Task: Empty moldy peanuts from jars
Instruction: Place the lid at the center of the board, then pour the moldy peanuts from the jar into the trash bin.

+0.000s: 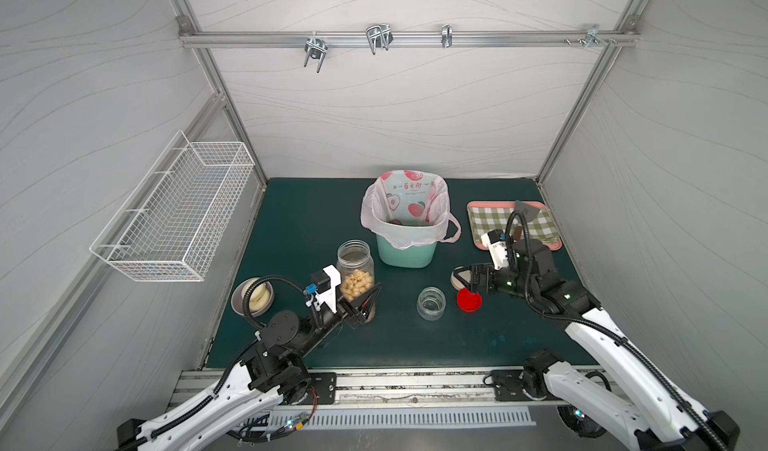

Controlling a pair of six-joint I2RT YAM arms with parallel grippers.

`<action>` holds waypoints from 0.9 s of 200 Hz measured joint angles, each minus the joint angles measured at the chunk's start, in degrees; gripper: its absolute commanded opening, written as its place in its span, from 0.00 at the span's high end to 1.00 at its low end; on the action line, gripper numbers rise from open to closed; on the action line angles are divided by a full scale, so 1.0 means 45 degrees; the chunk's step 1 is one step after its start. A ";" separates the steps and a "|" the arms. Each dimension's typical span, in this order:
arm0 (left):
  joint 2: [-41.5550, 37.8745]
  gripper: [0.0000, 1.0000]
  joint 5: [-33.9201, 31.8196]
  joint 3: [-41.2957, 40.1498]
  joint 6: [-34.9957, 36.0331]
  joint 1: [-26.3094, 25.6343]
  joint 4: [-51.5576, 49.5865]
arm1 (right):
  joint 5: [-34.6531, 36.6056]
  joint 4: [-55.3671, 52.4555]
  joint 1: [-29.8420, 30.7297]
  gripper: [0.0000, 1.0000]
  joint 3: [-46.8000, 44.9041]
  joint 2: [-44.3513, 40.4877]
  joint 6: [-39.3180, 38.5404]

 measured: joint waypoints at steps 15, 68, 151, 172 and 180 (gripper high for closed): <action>0.0253 0.73 0.0189 0.0000 -0.0287 0.0000 0.0563 | -0.0675 0.0461 0.0568 0.01 0.0359 -0.0083 -0.0029; 0.1564 0.74 0.0976 0.0000 -0.1224 0.0000 0.2569 | -0.3113 0.3031 0.2526 0.01 0.2055 0.0656 -0.0151; 0.1967 0.74 0.2725 0.0165 -0.1899 0.0000 0.3041 | -0.4269 0.4187 0.4512 0.01 0.5765 0.3497 -0.1331; 0.2035 0.74 0.3162 0.0374 -0.1996 0.0000 0.3021 | -0.4371 0.4299 0.5047 0.01 0.6222 0.4182 -0.1477; 0.2050 0.74 0.3327 0.0442 -0.2030 0.0000 0.3031 | -0.4381 0.4308 0.5338 0.01 0.6387 0.4435 -0.1588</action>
